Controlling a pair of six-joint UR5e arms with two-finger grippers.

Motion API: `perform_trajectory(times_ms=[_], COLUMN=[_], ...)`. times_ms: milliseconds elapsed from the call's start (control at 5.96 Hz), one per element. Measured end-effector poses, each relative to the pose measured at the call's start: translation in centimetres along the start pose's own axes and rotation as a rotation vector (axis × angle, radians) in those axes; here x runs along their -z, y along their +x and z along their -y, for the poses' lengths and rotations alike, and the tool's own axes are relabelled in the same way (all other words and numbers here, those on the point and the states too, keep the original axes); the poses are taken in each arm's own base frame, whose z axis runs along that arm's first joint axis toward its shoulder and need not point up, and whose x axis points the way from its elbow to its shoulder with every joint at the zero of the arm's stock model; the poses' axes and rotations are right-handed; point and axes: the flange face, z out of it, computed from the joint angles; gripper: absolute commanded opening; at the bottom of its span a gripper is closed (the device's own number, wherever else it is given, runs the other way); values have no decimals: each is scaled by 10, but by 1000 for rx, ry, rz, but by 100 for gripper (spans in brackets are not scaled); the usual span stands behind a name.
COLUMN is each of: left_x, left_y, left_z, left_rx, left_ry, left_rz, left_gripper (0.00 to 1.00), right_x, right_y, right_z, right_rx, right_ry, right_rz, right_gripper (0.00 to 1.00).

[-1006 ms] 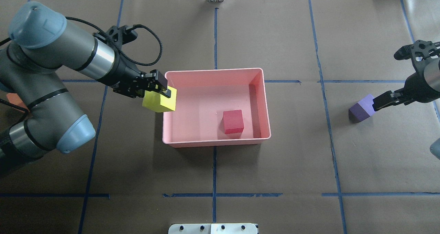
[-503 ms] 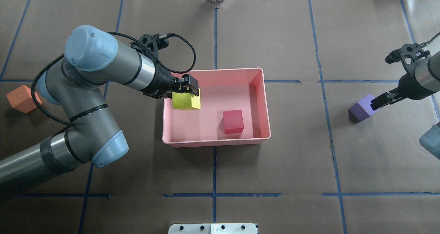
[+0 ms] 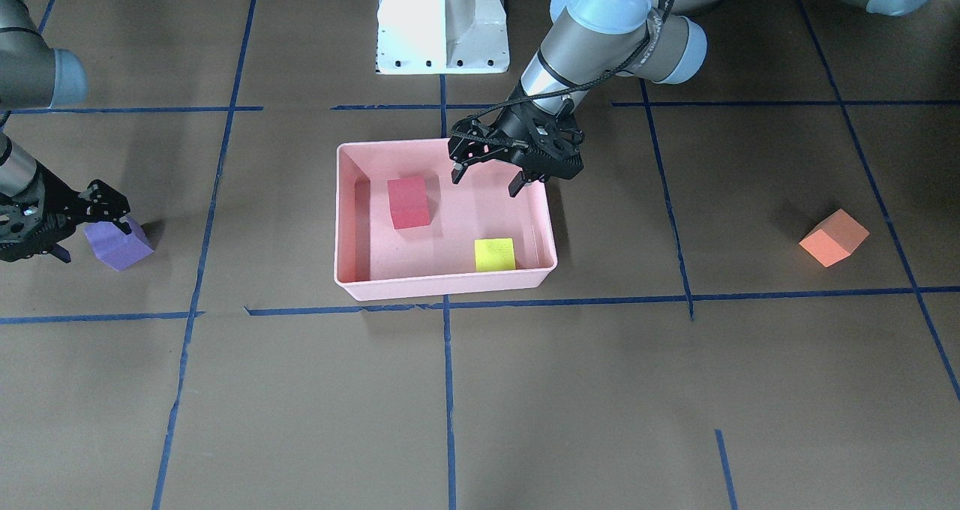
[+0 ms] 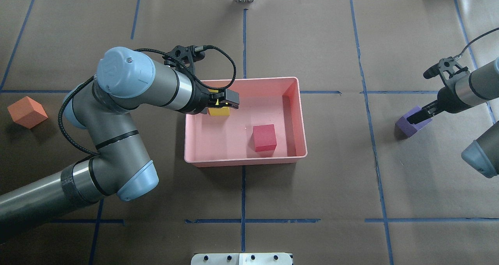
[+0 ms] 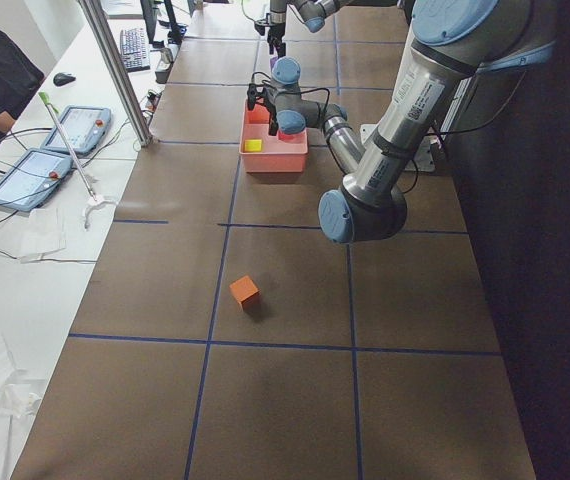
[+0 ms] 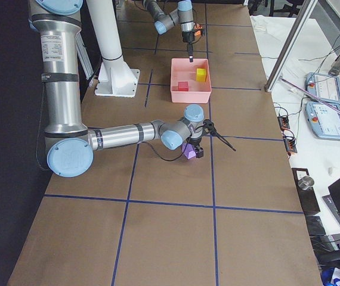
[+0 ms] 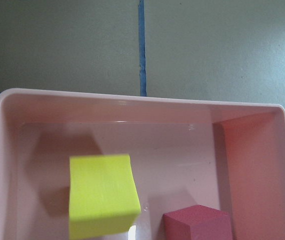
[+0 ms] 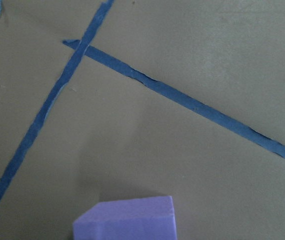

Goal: Place blocks into pink bin with both arms
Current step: 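Drop yellow-green cube in bin with left gripper while right grasps purple cube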

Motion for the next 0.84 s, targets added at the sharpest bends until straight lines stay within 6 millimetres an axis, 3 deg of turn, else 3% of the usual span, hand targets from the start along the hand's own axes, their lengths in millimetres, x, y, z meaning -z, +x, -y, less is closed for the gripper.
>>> perform_trajectory(times_ms=[335, 839], left_x=[0, -3], left_y=[1, -2], left_z=[-1, -2], left_rx=[1, 2], left_ry=[0, -3], left_rz=[0, 5], left_gripper=[100, 100], right_x=[13, 9], right_y=[-6, 7], right_z=[10, -1], right_rx=[4, -19], right_ry=[12, -1], right_rz=[94, 71], right_gripper=[100, 99])
